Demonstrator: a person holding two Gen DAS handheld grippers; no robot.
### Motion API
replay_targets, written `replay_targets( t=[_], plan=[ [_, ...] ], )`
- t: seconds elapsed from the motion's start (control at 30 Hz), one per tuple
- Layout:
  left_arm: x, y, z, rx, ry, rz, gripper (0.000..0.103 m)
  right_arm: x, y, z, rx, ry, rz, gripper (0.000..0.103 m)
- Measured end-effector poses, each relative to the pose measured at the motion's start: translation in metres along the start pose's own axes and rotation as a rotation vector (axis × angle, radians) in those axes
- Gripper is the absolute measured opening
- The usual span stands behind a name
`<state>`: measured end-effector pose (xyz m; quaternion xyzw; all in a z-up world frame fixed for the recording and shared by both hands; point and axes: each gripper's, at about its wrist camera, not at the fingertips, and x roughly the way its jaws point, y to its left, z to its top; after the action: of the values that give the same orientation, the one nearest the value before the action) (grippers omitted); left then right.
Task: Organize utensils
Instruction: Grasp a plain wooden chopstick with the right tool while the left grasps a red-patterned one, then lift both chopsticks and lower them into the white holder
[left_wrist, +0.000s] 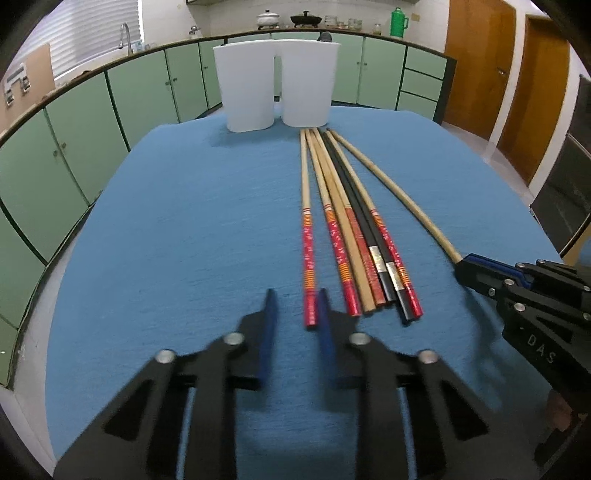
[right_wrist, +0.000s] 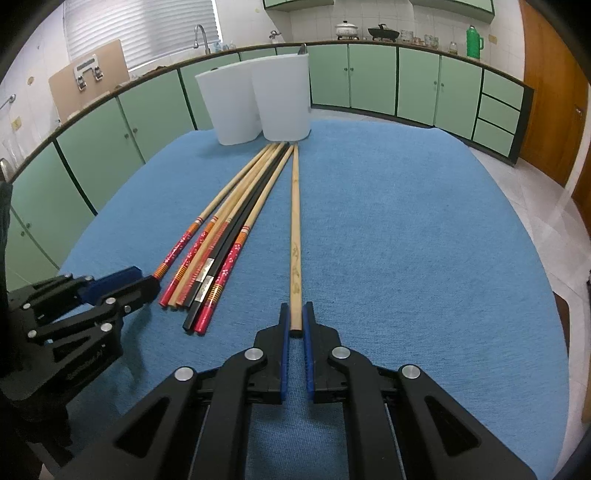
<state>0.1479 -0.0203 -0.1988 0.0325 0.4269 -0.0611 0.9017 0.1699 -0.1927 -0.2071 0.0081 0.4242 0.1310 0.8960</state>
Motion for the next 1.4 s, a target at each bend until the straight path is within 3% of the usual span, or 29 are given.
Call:
replay_targets(
  t=[0.03, 0.27, 0.5, 0.93, 1.4],
  plan=[
    [0.001, 0.000, 0.000, 0.001, -0.001, -0.010, 0.005, 0.000, 0.000, 0.000, -0.001, -0.001, -0.002, 0.007],
    [-0.005, 0.003, 0.001, -0.016, -0.016, -0.025, 0.005, -0.010, 0.003, 0.002, -0.022, -0.030, -0.016, 0.007],
    [-0.047, 0.009, 0.021, -0.008, -0.120, -0.006, 0.005, -0.048, -0.001, 0.027, -0.033, -0.125, -0.010, 0.007],
    [-0.130, 0.021, 0.089, -0.017, -0.360, -0.014, 0.005, -0.122, -0.004, 0.108, -0.067, -0.329, 0.057, 0.007],
    [-0.152, 0.023, 0.151, -0.001, -0.484, -0.075, 0.005, -0.137, 0.005, 0.207, -0.142, -0.369, 0.118, 0.007]
  ],
)
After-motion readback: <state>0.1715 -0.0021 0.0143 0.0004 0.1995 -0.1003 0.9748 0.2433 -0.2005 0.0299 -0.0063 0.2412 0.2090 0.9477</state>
